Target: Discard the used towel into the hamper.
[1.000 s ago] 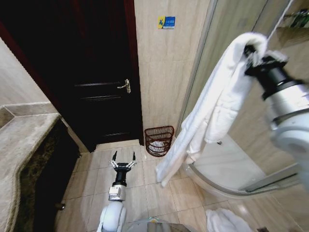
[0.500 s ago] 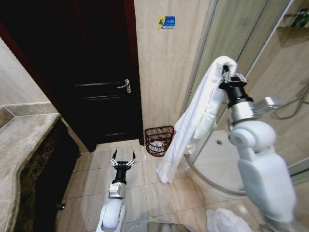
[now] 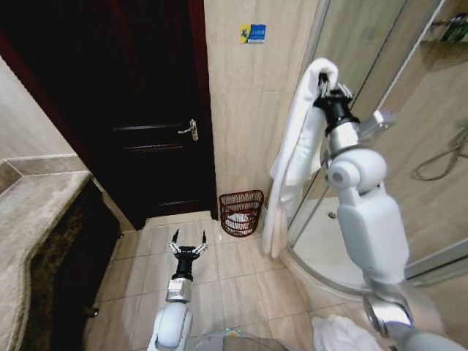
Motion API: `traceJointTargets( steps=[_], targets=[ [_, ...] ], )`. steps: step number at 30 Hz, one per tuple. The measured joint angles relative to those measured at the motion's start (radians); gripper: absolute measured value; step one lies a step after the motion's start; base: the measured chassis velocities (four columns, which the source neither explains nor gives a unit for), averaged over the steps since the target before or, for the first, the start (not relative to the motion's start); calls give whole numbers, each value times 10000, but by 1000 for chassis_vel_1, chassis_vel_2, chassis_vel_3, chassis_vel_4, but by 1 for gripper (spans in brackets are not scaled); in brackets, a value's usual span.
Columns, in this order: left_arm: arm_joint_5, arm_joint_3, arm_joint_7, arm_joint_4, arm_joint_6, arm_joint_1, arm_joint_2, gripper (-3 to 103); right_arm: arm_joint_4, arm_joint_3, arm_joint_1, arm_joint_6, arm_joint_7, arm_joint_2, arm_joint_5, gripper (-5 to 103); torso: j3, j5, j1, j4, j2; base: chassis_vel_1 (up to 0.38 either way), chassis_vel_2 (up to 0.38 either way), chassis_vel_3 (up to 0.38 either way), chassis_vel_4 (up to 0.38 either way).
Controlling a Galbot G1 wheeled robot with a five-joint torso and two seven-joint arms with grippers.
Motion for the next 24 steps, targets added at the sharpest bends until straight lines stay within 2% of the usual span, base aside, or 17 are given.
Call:
traceJointTargets(
  steps=[11, 24],
  targets=[
    [-95, -29, -590, 148, -343, 136, 0, 100, -594, -777, 1255, -231, 53, 309, 75, 4, 0, -1, 0, 1, 0, 0, 0, 0, 0],
    [-383, -91, -809, 102, -342, 48, 0, 100, -1813, -1890, 3021, -341, 313, 704, 413, 4, 1, -2, -1, 1, 0, 0, 0, 0, 0]
  ],
)
